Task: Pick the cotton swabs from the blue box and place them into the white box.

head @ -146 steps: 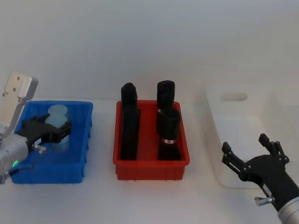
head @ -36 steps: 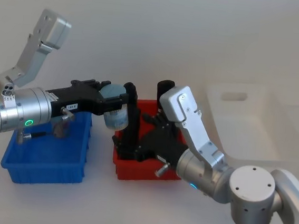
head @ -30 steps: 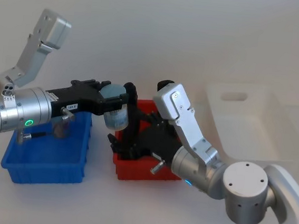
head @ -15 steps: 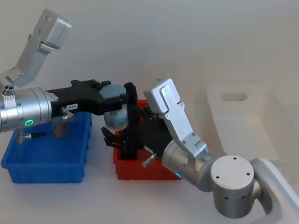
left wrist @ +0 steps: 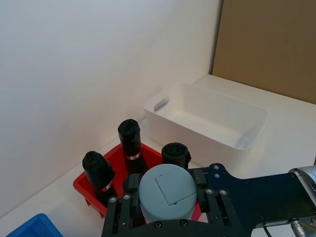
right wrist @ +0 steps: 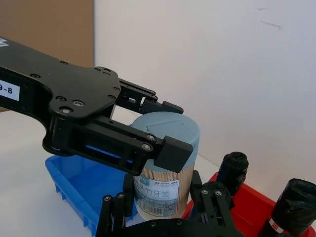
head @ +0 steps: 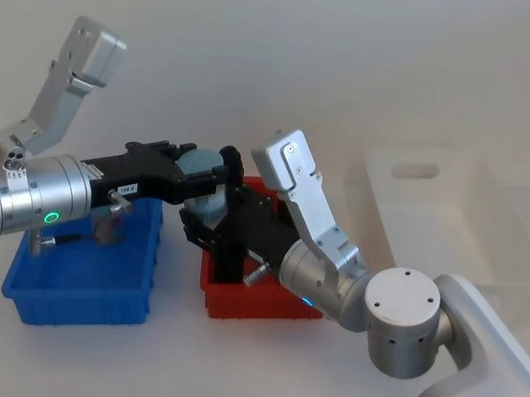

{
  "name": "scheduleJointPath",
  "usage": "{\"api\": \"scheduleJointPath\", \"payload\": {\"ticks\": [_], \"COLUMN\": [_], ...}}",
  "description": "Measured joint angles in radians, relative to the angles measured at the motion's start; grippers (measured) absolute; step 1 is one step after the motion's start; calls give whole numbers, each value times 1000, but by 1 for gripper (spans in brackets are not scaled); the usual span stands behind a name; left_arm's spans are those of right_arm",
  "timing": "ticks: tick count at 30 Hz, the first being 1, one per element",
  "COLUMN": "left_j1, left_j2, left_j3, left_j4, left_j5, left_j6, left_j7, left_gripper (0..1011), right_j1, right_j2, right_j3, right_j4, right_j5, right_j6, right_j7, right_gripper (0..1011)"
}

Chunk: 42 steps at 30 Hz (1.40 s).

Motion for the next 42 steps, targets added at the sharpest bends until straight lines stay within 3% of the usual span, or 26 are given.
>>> {"api": "scheduleJointPath", "payload": {"ticks": [3,11,18,19,25,30,42], "left_j1": [0,0,0,0,0,0,0], "left_j2": [0,0,0,0,0,0,0], "left_j3": [0,-1,0,0,0,0,0], "left_j4": [0,0,0,0,0,0,0], "left_j5": [0,0,0,0,0,0,0], "left_j6": [0,0,0,0,0,0,0], "left_j7": [0,1,0,0,0,0,0], "left_gripper": [656,656,830,890,1004,1004,1004], "right_j1": [3,7,9,9,8,5,-13], "right_j2": [-2,-4,-5,-5,-6,-7,-11], "right_j3": [0,-1,-4,-5,-7,-9,-14], "right_j4": [5,10,11,11,6,0,-23], "right_j5": [5,12,16,16,15,9,-4], "right_j6": [-1,-1,5,7,20,38,91], "right_j7": [0,0,-2,-4,-23,-50,-179], "right_gripper": [640,636,636,636,636,636,636]}}
